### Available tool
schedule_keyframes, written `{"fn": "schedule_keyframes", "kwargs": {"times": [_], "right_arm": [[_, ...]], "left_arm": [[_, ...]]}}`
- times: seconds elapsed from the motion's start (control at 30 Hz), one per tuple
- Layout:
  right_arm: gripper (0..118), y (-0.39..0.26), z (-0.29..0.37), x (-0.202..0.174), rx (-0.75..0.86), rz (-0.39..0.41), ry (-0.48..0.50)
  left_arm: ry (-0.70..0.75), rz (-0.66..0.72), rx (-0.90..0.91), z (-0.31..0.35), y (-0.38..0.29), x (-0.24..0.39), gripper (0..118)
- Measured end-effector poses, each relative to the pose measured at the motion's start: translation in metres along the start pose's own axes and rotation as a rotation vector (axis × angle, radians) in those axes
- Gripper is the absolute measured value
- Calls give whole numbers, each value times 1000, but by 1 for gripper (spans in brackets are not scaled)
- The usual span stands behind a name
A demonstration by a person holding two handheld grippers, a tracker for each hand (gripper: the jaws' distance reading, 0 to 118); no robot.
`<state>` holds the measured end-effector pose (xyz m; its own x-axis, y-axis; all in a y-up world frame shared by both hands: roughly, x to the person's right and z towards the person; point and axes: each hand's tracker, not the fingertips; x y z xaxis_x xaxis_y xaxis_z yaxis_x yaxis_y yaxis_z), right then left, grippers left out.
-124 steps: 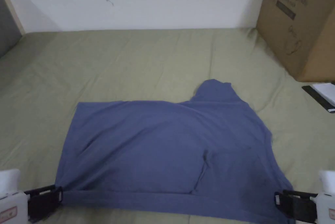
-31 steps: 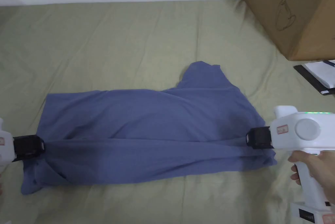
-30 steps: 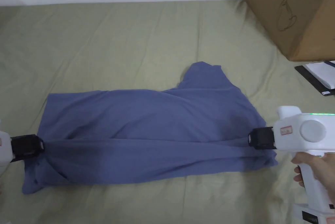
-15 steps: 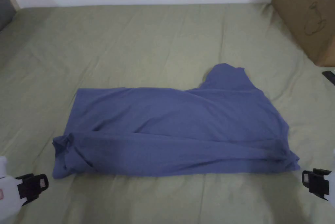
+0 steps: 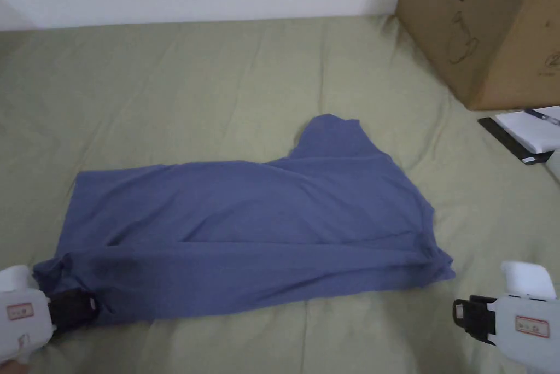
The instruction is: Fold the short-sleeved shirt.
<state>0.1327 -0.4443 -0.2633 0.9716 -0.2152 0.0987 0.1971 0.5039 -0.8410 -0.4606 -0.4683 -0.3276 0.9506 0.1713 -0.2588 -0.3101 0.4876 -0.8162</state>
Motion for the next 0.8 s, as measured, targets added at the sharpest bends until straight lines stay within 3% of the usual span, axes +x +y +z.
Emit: {"fn": "schedule_keyframes", "kwargs": {"times": [0.03,0.1,0.13,0.2,0.23,0.37,0.63,0.7,0.8], "right_arm": [[0,1,-2,0,-2,0,1],[1,4,-7,-1,-3,6,-7],[19,7,-11,-2,-6,19,-32],[67,15,-22,-3,-18,56,-80],[83,18,-26,-5,-32,67,-92],[82,30,-46,-11,-52,98,-95],[83,51,-94,-30,-156,237,-122],[81,55,-90,-30,-144,213,-112],[47,58,-76,-35,-112,302,-104]], "left_arm": [[49,-19,15,1,0,2,38],[27,-5,21,5,0,-2,15],[3,11,20,7,1,-4,11],[-11,31,0,7,6,-1,11],[-11,30,0,7,7,2,10],[5,-15,1,12,8,7,10],[-3,-28,-15,12,9,3,10],[3,-39,-20,12,9,4,10],[9,-60,-25,15,12,6,10]]}}
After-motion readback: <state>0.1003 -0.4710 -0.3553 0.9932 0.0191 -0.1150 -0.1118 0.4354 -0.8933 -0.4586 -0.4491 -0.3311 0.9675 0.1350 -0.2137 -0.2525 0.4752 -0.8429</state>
